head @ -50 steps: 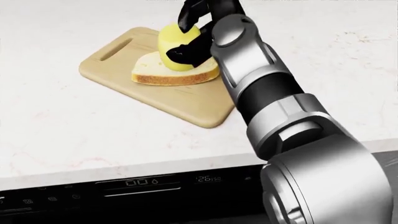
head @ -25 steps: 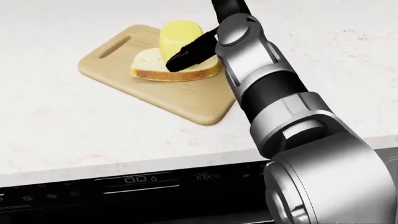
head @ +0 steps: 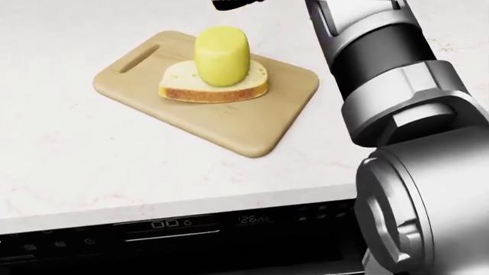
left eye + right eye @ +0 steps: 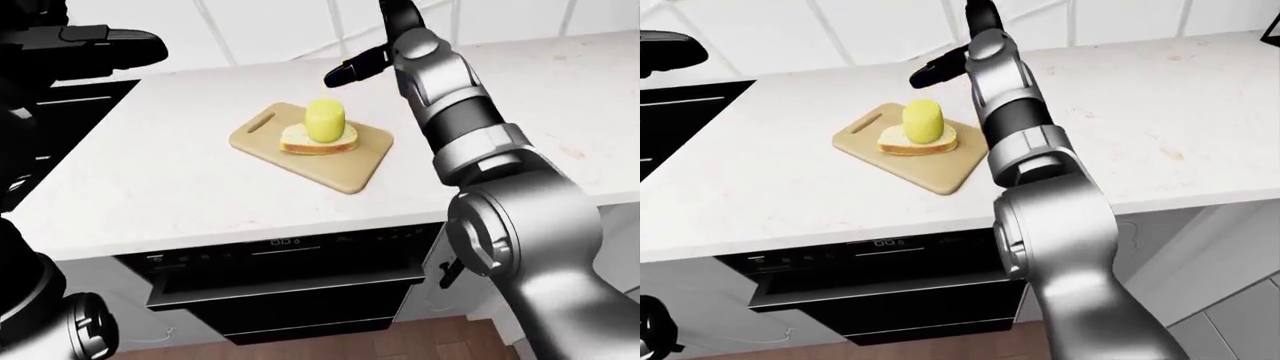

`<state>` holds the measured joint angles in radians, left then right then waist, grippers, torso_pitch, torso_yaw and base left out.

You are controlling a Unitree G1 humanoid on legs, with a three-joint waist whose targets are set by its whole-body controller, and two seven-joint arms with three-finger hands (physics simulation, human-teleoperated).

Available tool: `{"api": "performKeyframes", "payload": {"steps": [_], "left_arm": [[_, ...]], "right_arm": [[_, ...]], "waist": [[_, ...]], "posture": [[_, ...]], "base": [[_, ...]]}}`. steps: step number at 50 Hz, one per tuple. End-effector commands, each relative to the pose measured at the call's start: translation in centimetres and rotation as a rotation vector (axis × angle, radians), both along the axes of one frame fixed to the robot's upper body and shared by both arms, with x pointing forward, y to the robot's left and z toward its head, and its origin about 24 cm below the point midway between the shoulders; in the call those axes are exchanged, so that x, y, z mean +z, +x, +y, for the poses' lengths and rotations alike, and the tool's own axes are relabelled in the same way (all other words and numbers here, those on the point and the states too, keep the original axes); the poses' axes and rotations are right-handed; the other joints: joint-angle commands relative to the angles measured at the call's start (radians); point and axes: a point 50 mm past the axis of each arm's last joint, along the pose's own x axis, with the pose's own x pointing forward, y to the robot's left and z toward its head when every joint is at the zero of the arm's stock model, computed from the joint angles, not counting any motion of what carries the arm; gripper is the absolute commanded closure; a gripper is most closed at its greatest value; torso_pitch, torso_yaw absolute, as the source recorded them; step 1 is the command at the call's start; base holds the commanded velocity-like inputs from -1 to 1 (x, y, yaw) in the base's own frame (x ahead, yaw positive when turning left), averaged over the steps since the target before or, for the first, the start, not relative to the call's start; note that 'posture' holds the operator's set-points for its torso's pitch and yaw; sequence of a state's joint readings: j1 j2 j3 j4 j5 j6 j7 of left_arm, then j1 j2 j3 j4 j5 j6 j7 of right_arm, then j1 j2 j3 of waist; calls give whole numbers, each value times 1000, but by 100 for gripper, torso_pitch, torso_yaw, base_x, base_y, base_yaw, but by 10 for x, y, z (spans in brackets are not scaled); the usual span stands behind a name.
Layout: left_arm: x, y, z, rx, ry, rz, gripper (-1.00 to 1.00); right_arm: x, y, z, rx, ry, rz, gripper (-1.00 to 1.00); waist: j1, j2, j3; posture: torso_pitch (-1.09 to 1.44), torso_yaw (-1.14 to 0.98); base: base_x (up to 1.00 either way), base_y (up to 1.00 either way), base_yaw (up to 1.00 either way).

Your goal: Pick up the wedge of cheese and place it on the slice of bread to prepare a simple cheese on bread dish.

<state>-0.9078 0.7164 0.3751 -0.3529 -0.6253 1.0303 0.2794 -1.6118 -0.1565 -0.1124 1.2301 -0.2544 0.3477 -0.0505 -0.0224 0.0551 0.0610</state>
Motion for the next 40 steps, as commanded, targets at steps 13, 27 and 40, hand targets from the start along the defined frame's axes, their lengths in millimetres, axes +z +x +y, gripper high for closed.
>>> {"api": "performKeyframes", "payload": {"steps": [13, 27, 40], "left_arm": [[12, -8, 1, 5, 5, -77, -100], [13, -9, 1, 12, 11, -76, -100], [13, -10, 1, 42, 27, -83, -100]], "right_arm": [[73, -36, -1, 115, 104, -229, -100], [59, -68, -37, 64, 145, -302, -100], [37, -95, -67, -14, 170, -343, -100]], "waist": [[5, -2, -23], [11, -18, -23], [13, -25, -22]], "posture": [[0, 0], [0, 0], [0, 0]], "base": [[0, 0, 0], [0, 0, 0], [0, 0, 0]]}}
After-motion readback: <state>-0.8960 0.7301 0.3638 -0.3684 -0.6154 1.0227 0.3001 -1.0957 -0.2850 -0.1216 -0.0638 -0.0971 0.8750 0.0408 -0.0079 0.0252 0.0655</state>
